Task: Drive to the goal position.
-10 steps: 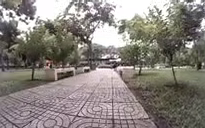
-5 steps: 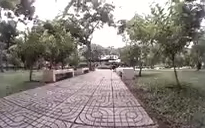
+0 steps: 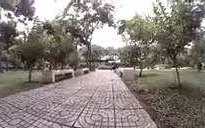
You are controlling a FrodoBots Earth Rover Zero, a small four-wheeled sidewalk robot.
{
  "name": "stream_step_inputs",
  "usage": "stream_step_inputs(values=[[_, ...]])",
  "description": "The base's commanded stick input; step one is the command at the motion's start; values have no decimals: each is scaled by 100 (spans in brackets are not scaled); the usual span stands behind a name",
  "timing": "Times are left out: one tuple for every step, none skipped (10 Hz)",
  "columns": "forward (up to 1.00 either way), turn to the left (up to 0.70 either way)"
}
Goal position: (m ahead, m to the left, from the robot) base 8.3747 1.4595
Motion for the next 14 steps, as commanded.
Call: stream_step_inputs(values=[[68,0],[0,0],[0,0],[0,0],[0,0],[0,0],[0,-1],[0,-45],[0,-45],[0,-45],[0,-45],[0,-45],[0,-10],[0,0]])
